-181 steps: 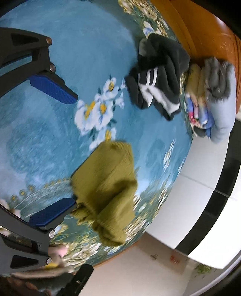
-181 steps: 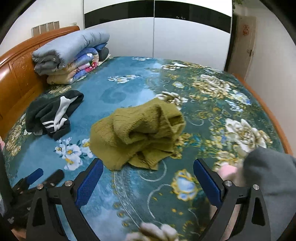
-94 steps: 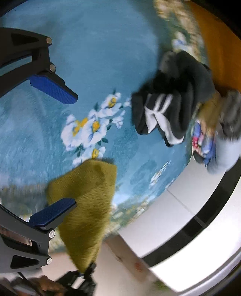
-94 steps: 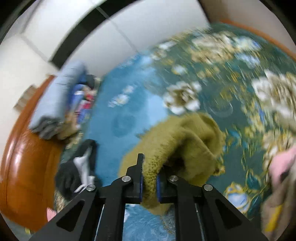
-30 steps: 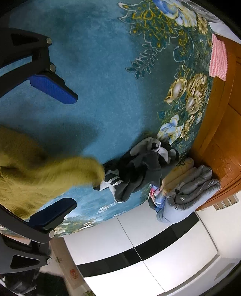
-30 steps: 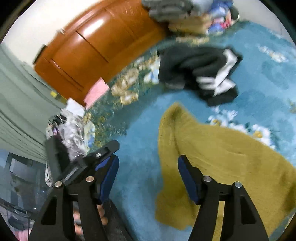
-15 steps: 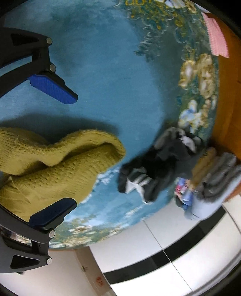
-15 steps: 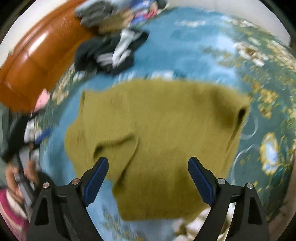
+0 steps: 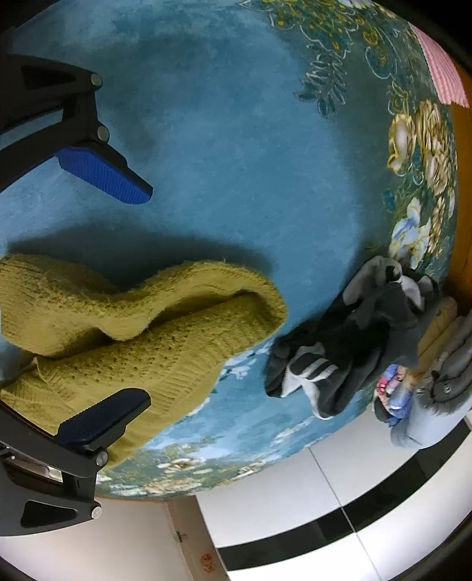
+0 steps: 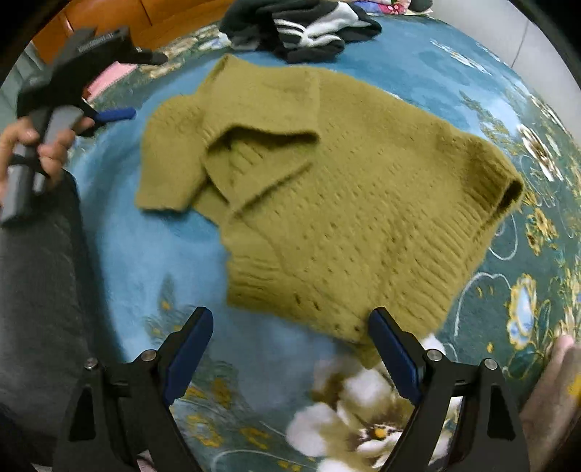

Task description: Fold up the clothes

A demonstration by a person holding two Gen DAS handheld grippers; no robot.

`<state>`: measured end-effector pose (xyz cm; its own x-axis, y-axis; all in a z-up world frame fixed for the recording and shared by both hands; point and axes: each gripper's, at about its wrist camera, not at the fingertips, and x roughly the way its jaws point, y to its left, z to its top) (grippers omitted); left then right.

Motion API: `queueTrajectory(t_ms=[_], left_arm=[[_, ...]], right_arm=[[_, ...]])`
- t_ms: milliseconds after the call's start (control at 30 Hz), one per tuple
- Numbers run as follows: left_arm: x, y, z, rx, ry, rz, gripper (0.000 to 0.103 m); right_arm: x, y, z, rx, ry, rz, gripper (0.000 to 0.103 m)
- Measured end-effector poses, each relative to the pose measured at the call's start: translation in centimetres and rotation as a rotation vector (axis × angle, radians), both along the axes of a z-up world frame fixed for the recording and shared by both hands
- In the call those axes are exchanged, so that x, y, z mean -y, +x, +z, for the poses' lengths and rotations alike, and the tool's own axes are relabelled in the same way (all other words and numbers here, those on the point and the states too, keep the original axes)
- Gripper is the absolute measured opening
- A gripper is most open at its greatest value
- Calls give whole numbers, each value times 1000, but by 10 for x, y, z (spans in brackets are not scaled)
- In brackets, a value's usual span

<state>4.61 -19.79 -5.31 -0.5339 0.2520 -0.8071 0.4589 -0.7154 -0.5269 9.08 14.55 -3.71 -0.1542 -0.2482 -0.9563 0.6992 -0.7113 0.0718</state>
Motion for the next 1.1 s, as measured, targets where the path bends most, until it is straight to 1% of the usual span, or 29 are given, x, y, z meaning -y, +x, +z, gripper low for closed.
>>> queueTrajectory(t_ms=[33, 67, 133, 167, 200, 300, 400, 500, 600, 667, 733, 800, 900, 933, 967, 1033, 1100], left_arm=[[0, 0, -1, 8, 0, -3, 102], [-1, 0, -2, 15, 0, -5, 102], [1, 1, -2, 16, 6, 3, 102], [2, 2, -3, 14, 13, 9, 102], [3, 2, -4, 15, 26, 17, 102], [3, -1, -9, 29, 46, 13, 101], [-1, -4, -11, 37, 43, -9, 100], [-5, -6, -12, 35, 38, -28, 99], [-5, -9, -15, 34, 50, -29, 99], [-6, -11, -17, 34, 58, -33, 99], [-8, -14, -20, 37, 58, -43, 99], [-12, -18, -23, 49, 55, -58, 99], [-13, -20, -26, 64, 49, -65, 98], [-13, -21, -27, 68, 47, -66, 98], [-13, -21, -28, 73, 46, -67, 98], [-8, -20, -27, 64, 51, -46, 98], [2, -20, -26, 48, 57, -14, 98]], right_arm=[[2, -2, -3, -11, 11, -10, 73], [3, -4, -4, -21, 20, -19, 66], [7, -10, -1, -36, 22, -32, 29], [8, -13, 5, -45, 9, -34, 21], [10, -18, 13, -62, -8, -37, 16], [16, -45, 48, -132, -68, -51, 14], [22, -91, 87, -212, -117, -87, 13], [22, -147, 123, -294, -140, -122, 12], [24, -216, 154, -395, -131, -202, 12], [24, -246, 169, -434, -126, -278, 12], [20, -277, 172, -465, -104, -363, 12], [19, -300, 162, -453, -72, -423, 12], [21, -321, 122, -346, -46, -493, 12], [20, -323, 112, -326, -42, -515, 13], [16, -322, 104, -318, -41, -537, 16], [8, -318, 94, -309, -46, -579, 28], [-2, -310, 100, -313, -79, -592, 37]])
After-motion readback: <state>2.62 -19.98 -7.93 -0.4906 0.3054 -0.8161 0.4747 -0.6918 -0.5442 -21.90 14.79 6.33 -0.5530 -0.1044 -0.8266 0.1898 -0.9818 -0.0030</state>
